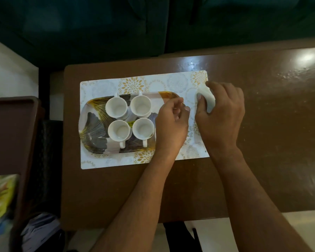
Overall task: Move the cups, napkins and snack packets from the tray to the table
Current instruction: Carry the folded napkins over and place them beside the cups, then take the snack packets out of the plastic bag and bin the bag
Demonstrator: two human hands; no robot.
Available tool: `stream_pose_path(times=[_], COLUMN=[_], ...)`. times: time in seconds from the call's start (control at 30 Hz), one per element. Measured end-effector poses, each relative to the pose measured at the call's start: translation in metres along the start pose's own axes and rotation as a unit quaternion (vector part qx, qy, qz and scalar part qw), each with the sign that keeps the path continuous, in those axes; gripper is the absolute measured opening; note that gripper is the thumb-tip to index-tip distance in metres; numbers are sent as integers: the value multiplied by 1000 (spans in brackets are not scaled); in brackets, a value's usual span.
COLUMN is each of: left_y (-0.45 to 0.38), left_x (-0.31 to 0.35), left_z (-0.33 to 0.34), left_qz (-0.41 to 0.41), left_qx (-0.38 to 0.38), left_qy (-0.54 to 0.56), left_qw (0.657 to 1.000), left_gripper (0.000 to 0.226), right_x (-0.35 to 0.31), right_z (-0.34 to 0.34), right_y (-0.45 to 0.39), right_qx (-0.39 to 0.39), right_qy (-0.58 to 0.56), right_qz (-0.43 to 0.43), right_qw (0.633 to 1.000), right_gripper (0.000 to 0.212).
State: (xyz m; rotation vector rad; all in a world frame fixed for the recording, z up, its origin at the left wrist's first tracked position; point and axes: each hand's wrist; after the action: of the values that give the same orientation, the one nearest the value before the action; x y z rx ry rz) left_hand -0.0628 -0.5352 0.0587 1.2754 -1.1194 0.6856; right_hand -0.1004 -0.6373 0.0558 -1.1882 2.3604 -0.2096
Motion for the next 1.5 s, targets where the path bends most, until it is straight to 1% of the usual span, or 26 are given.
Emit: stream_pose_path(times=[0.1,0.23,0.37,0.47,0.63,0.7,0.8,0.97,1.03,1.17,1.27,1.33,1.4,1.5], left_y=[-3,1,2,9,17,21,31,49,56,64,65,65,66,67], left_x=[1,4,-1,-6,-22,-30,-49,-84,-95,-108,-115,-119,-120,-122], left_z=[-43,-64,-156,-215,-309,-346,-399,-472,-492,-510,-514,-515,-515,-516], left_qz=[30,26,40,32,28,29,28,-10,-15,-10,-4,-1,0,-5], left_qx=[27,39,88,116,168,186,207,241,253,263,272,280,281,278], left_qy=[-22,-44,-58,-59,-60,-77,-106,-132,-126,-108,-74,-47,-20,38], left_qw=[999,998,994,991,984,979,972,961,959,959,959,959,959,960], left_gripper=[31,32,33,34,34,34,34,36,35,36,39,39,37,35], right_x=[-42,-56,-136,-186,-267,-296,-336,-392,-411,-434,-443,-446,-447,-448], right_z=[7,13,28,38,57,64,78,102,110,121,125,126,125,126], right_y=[11,21,55,81,124,144,172,217,232,255,263,263,260,253], right_qx=[-23,-33,-78,-114,-147,-178,-235,-326,-371,-468,-515,-550,-580,-598], right_qy=[-19,-9,-40,-63,-81,-93,-105,-124,-107,-43,-12,4,5,2], right_qz=[-30,-39,-90,-117,-177,-180,-184,-226,-235,-250,-245,-235,-207,-179], right_qw=[999,999,992,985,970,963,949,909,892,847,821,801,788,781], right_gripper=[31,32,33,35,33,30,33,35,37,46,48,55,61,74])
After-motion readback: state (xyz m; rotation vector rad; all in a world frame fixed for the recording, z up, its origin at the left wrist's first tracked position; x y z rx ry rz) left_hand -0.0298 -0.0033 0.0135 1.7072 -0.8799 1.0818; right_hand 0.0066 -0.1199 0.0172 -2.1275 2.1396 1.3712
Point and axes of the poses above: each hand's wrist, its own y-axis away from the middle knuckle, its own z-axis out of the palm, x = y × z, and after that the axes turned 9 degrees about y, right-handed
